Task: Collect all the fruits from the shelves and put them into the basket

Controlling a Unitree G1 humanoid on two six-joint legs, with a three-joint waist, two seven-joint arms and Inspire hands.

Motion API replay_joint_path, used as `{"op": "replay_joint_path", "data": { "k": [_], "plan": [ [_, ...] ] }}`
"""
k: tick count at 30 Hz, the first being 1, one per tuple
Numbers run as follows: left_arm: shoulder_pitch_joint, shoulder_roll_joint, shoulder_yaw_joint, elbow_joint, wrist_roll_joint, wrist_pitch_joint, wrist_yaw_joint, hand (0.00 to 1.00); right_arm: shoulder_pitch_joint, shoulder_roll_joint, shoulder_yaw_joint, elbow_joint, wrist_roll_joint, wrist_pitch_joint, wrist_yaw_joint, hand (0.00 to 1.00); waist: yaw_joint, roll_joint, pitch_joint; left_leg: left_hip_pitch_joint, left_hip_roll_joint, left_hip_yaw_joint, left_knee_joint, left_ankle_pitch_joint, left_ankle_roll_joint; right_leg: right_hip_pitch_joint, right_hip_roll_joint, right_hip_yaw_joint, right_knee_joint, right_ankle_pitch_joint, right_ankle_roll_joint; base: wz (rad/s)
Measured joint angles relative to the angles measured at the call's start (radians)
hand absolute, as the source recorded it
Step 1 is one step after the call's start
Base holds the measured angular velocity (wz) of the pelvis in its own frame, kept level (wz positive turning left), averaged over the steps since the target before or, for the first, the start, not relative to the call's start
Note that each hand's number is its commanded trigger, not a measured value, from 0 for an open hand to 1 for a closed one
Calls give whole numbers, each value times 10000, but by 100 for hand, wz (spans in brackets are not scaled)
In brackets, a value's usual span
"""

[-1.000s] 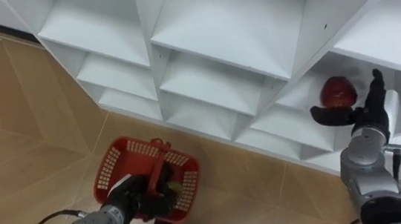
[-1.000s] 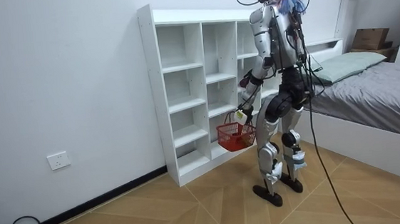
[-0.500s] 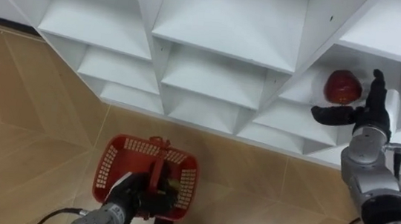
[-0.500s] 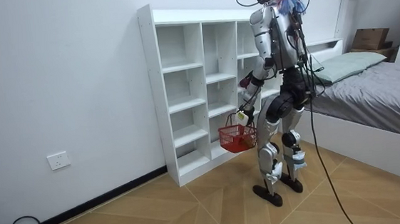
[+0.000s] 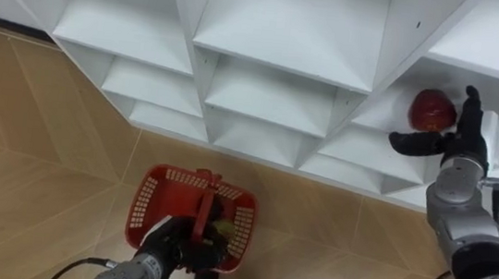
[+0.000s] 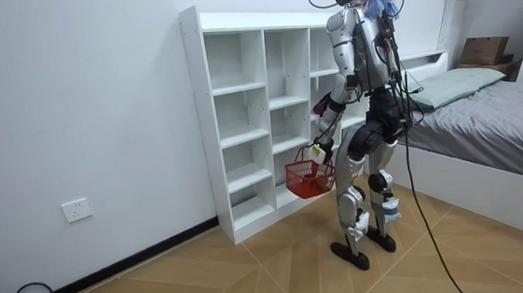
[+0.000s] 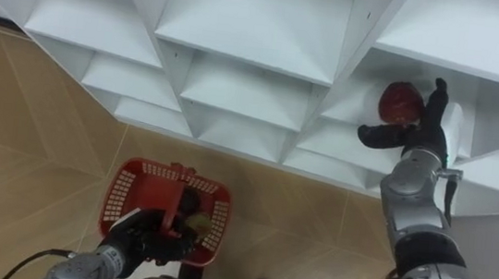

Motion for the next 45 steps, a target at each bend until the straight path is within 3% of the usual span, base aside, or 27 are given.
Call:
{"op": "replay_joint_path", "data": {
  "k": [21,22,23,24,25,26,27,45],
  "plan": [
    [16,37,-405,6,-122,52,-6,100,-271,3,402,-43,-316,19,94,0,24,2,-2,4,0,2,10,4,0,-5,-10,-5,28,-7,-11,0],
    [17,38,-408,6,-122,60,-6,100,-270,3,403,-42,-316,19,93,7,24,2,-2,4,0,2,11,6,-2,-4,-10,-5,28,-7,-11,0],
    [19,38,-409,6,-122,67,-6,100,-270,4,403,-42,-316,19,90,20,24,2,-2,4,0,2,12,8,-3,-3,-9,-6,28,-7,-11,0],
    [22,39,-410,6,-122,72,-6,100,-270,3,404,-42,-316,19,88,60,24,2,-2,4,0,2,12,9,-3,-3,-9,-5,28,-7,-11,0],
    [27,39,-410,6,-126,75,-5,100,-270,3,403,-42,-316,19,88,83,24,2,-2,4,0,2,13,10,-4,-3,-9,-6,29,-7,-11,0],
    [39,39,-410,6,-126,77,-5,100,-270,3,404,-42,-316,20,86,88,23,2,-2,4,0,2,13,10,-4,-3,-9,-6,32,-7,-11,0],
    [50,41,-410,6,-126,82,-5,100,-270,3,404,-42,-316,26,85,100,22,2,-2,4,0,2,13,10,-4,-3,-9,-7,34,-7,-11,0],
    [56,54,-451,9,-118,230,-5,100,-215,-112,485,-23,-753,220,8,100,12,1,-2,8,6,0,-5,9,-5,9,8,-7,-12,-6,-12,0]
  ]
}}
